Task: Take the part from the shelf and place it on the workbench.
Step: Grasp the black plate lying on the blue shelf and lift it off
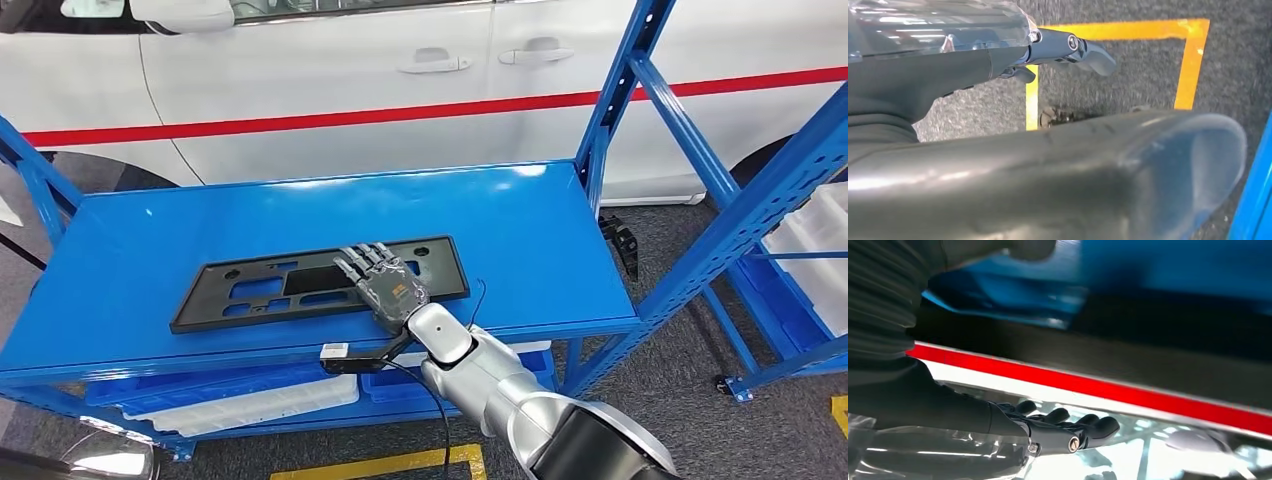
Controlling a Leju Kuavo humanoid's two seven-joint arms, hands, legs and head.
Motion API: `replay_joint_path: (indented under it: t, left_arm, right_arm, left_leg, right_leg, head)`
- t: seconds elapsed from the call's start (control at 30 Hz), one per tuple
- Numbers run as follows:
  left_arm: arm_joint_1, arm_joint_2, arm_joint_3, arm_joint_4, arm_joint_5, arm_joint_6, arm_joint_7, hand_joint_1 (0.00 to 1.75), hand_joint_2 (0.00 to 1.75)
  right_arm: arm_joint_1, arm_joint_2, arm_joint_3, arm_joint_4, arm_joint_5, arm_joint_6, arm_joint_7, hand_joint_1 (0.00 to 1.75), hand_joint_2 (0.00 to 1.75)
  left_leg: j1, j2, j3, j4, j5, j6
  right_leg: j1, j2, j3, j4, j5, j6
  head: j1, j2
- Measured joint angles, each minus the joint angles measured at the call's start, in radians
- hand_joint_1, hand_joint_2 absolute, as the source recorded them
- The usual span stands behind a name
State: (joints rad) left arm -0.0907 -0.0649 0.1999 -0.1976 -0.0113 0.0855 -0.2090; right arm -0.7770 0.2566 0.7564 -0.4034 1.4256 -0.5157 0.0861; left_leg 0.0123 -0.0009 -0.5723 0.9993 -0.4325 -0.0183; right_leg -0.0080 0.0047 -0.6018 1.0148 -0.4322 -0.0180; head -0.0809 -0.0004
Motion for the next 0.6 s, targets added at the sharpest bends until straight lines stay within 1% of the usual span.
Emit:
replay_joint_path:
  t: [0.03, 0.07, 0.1, 0.17, 0.2, 0.23, 0.27, 0.3, 0.33, 0.37, 0.4, 0.43, 0.47, 0.53, 0.57, 0.6]
  left_arm:
    - [0.000, 0.000, 0.000, 0.000, -0.001, 0.000, 0.000, 0.00, 0.00]
    - [0.000, 0.000, 0.000, 0.000, -0.002, 0.001, -0.001, 0.00, 0.00]
    - [0.000, 0.000, 0.000, 0.000, -0.005, 0.001, -0.001, 0.00, 0.00]
    - [0.001, 0.000, 0.000, 0.000, -0.009, 0.001, -0.001, 0.00, 0.00]
    - [0.002, 0.000, 0.000, 0.000, -0.011, 0.001, -0.001, 0.00, 0.00]
    - [0.003, 0.000, 0.000, 0.000, -0.012, 0.000, -0.001, 0.00, 0.00]
    - [0.003, 0.000, 0.000, 0.000, -0.013, 0.001, -0.001, 0.00, 0.00]
    - [0.003, 0.000, 0.000, 0.000, -0.014, 0.000, -0.001, 0.00, 0.00]
    - [0.003, 0.001, 0.000, 0.000, -0.015, 0.000, -0.001, 0.00, 0.00]
    - [0.002, 0.002, 0.000, 0.000, -0.016, 0.000, -0.001, 0.00, 0.00]
    - [0.001, 0.003, 0.000, 0.000, -0.016, 0.000, -0.001, 0.00, 0.00]
    - [0.001, 0.003, 0.000, 0.000, -0.017, -0.001, -0.001, 0.00, 0.00]
    - [0.001, 0.003, 0.000, 0.000, -0.017, -0.001, -0.001, 0.00, 0.00]
    - [0.001, 0.003, 0.000, 0.000, -0.017, -0.003, -0.001, 0.00, 0.00]
    - [0.001, 0.002, 0.000, 0.000, -0.017, -0.004, -0.001, 0.00, 0.00]
    - [0.000, 0.002, 0.001, 0.000, -0.017, -0.005, -0.001, 0.00, 0.00]
  right_arm:
    - [-0.001, 0.000, 0.003, 0.004, 0.009, -0.003, 0.013, 1.68, 1.75]
    - [-0.002, 0.001, 0.006, 0.008, 0.018, -0.008, 0.025, 1.68, 1.75]
    - [-0.001, 0.001, 0.008, 0.012, 0.026, -0.016, 0.036, 1.68, 1.75]
    - [0.003, 0.001, 0.013, 0.022, 0.041, -0.034, 0.050, 1.68, 1.75]
    - [0.004, 0.001, 0.013, 0.026, 0.045, -0.044, 0.053, 1.69, 1.75]
    - [0.005, 0.002, 0.014, 0.029, 0.048, -0.051, 0.055, 1.70, 1.75]
    - [0.004, 0.002, 0.014, 0.031, 0.050, -0.056, 0.056, 1.71, 1.75]
    - [0.002, 0.003, 0.014, 0.032, 0.050, -0.058, 0.056, 1.71, 1.75]
    - [0.000, 0.004, 0.014, 0.033, 0.050, -0.058, 0.056, 1.73, 1.75]
    - [-0.003, 0.006, 0.014, 0.034, 0.050, -0.059, 0.056, 1.73, 1.75]
    - [-0.005, 0.007, 0.014, 0.035, 0.050, -0.059, 0.056, 1.74, 1.75]
    - [-0.006, 0.008, 0.014, 0.036, 0.050, -0.058, 0.057, 1.74, 1.75]
    - [-0.007, 0.008, 0.014, 0.037, 0.049, -0.057, 0.057, 1.74, 1.75]
    - [-0.009, 0.008, 0.014, 0.039, 0.047, -0.054, 0.057, 1.75, 1.75]
    - [-0.010, 0.008, 0.014, 0.040, 0.045, -0.053, 0.057, 1.75, 1.75]
    - [-0.010, 0.008, 0.014, 0.041, 0.044, -0.051, 0.057, 1.75, 1.75]
  left_leg:
    - [0.002, 0.000, -0.004, 0.011, -0.009, -0.005]
    - [0.003, 0.000, -0.017, 0.041, -0.028, -0.009]
    - [0.004, 0.000, -0.040, 0.092, -0.057, -0.013]
    - [0.005, 0.000, -0.105, 0.231, -0.122, -0.018]
    - [0.006, 0.000, -0.130, 0.283, -0.137, -0.018]
    - [0.005, 0.000, -0.139, 0.300, -0.133, -0.018]
    - [0.005, 0.000, -0.128, 0.276, -0.110, -0.015]
    - [0.005, 0.000, -0.099, 0.215, -0.075, -0.012]
    - [0.004, 0.000, -0.062, 0.137, -0.041, -0.007]
    - [0.002, 0.000, -0.030, 0.070, -0.017, -0.002]
    - [0.000, 0.000, -0.009, 0.025, -0.004, 0.003]
    - [-0.003, -0.001, 0.000, 0.004, -0.002, 0.007]
    - [-0.006, -0.001, 0.001, 0.002, -0.003, 0.011]
    - [-0.002, 0.000, 0.004, -0.003, 0.002, 0.022]
    - [0.001, 0.001, 0.006, -0.008, 0.005, 0.028]
    - [0.003, 0.003, 0.007, -0.011, 0.008, 0.033]
  right_leg:
    - [-0.001, 0.000, 0.002, -0.003, 0.002, -0.007]
    - [-0.003, -0.001, 0.004, -0.006, 0.004, -0.012]
    - [-0.004, -0.002, 0.005, -0.008, 0.005, -0.017]
    - [-0.001, -0.002, 0.003, -0.008, 0.004, -0.021]
    - [0.000, -0.002, 0.003, -0.008, 0.004, -0.022]
    - [0.002, -0.002, 0.004, -0.007, 0.004, -0.022]
    - [0.003, -0.001, 0.006, -0.007, 0.003, -0.022]
    - [0.004, -0.001, 0.008, -0.007, 0.003, -0.021]
    - [0.005, 0.000, 0.010, -0.007, 0.002, -0.019]
    - [0.007, 0.000, 0.010, -0.006, 0.001, -0.016]
    - [0.008, 0.000, 0.009, -0.005, 0.001, -0.012]
    - [0.009, 0.001, 0.008, -0.005, 0.001, -0.008]
    - [0.010, 0.001, 0.008, -0.005, 0.002, -0.002]
    - [0.010, 0.001, 0.007, -0.001, -0.003, 0.009]
    - [0.010, 0.001, -0.001, 0.017, -0.017, 0.014]
    - [0.009, 0.001, -0.018, 0.056, -0.041, 0.019]
  head:
    - [0.000, 0.000]
    - [0.000, 0.000]
    - [0.000, 0.000]
    - [0.000, 0.000]
    - [0.000, 0.000]
    - [0.000, 0.000]
    - [0.000, 0.000]
    - [0.000, 0.000]
    - [0.000, 0.000]
    - [0.000, 0.000]
    - [0.000, 0.000]
    - [0.000, 0.000]
    - [0.000, 0.000]
    - [0.000, 0.000]
    - [0.000, 0.000]
    - [0.000, 0.000]
